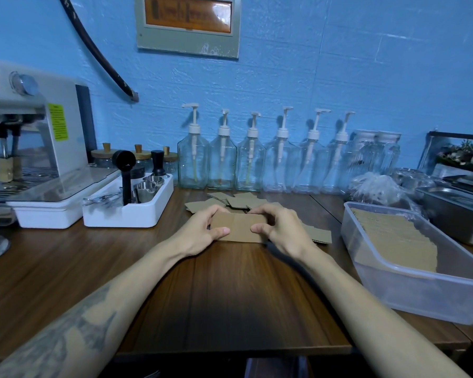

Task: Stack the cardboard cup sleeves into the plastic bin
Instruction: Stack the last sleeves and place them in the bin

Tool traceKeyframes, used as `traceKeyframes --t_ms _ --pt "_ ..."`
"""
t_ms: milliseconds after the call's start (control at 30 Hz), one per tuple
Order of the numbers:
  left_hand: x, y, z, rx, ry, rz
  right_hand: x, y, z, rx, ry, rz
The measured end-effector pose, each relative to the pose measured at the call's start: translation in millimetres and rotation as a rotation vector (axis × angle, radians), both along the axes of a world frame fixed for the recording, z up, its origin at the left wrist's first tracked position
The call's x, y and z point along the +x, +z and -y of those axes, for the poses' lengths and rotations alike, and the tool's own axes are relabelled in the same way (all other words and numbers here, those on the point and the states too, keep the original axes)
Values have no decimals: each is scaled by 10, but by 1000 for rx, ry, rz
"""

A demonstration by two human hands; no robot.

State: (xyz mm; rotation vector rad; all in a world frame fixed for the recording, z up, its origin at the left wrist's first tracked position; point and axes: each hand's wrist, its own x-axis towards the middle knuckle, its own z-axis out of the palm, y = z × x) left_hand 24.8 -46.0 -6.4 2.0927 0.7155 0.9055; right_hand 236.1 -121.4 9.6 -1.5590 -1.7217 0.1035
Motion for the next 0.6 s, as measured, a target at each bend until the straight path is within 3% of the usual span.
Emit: traceKeyframes --t_ms 233,333,433,600 --pt "-26 23 32 9 28 9 48 8 27 -56 35 -40" --pt "-52 43 40 50 52 -5 111 22 38 12 -40 -92" --pt "-95 56 11 103 76 -8 206 31 -4 27 -229 20" --pt "-116 48 -9 81 90 -26 302 -6 -127 -201 -357 219"
